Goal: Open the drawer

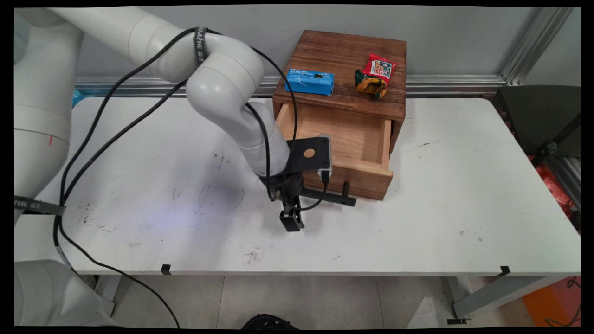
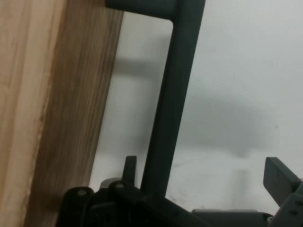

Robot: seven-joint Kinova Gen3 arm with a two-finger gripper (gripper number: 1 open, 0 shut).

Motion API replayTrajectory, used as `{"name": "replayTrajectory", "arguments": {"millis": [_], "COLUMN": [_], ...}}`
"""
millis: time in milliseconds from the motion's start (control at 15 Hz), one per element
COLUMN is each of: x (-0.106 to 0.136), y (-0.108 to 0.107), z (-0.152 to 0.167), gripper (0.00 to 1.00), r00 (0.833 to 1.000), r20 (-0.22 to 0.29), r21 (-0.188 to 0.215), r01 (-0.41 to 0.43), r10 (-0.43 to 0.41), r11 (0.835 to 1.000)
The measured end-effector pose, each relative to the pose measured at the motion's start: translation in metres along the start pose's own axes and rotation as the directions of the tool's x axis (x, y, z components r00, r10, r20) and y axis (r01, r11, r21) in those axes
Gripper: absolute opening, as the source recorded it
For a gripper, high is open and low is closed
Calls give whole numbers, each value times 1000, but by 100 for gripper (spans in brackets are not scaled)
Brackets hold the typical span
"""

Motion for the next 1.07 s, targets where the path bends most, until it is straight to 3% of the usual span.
{"name": "replayTrajectory", "arguments": {"millis": [1067], "x": [-7], "y": [53], "z": [-7], "gripper": [100], "r00": [1000], "r20": [0], "r21": [-42], "r01": [1], "r10": [-1], "r11": [999]}}
